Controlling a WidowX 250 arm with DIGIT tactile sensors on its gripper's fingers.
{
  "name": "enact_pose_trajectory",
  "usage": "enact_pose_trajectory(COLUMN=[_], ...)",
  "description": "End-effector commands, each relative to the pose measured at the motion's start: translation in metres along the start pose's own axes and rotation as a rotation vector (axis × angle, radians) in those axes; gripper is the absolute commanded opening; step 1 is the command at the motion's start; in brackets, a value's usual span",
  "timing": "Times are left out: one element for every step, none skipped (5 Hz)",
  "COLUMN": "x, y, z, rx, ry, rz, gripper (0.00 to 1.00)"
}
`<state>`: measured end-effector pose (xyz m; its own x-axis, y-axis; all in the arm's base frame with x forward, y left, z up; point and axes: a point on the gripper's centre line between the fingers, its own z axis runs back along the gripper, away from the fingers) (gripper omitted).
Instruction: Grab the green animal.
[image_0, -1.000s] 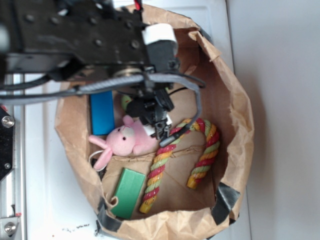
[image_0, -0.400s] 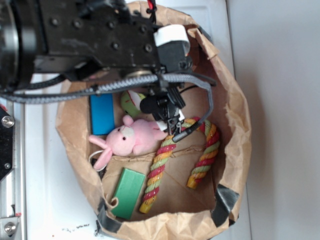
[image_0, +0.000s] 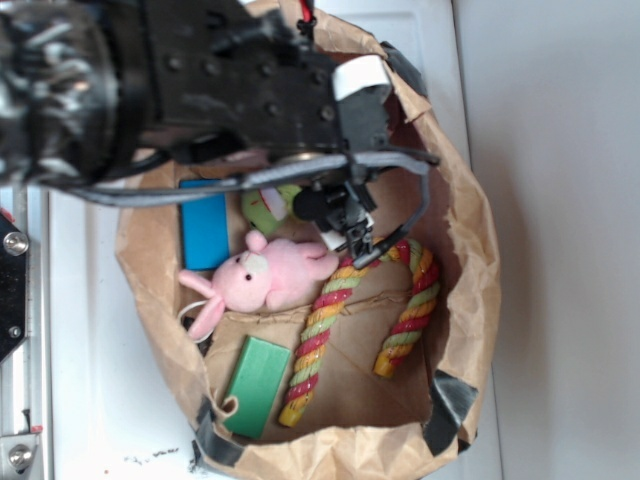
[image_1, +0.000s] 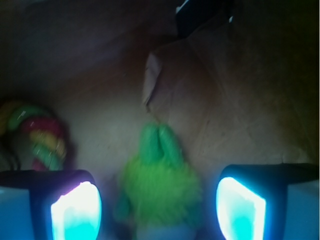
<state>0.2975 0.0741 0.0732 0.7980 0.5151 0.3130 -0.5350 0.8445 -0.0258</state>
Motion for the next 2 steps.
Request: enact_pose_trajectory(x=[0.0081,0.0071], y=[0.0006,0.0002], z=[0.0119,0.0095], rx=[-0.012,-0.015], ry=[-0.082,-0.065], rz=[0.025,0.057], gripper=[1.0,1.0])
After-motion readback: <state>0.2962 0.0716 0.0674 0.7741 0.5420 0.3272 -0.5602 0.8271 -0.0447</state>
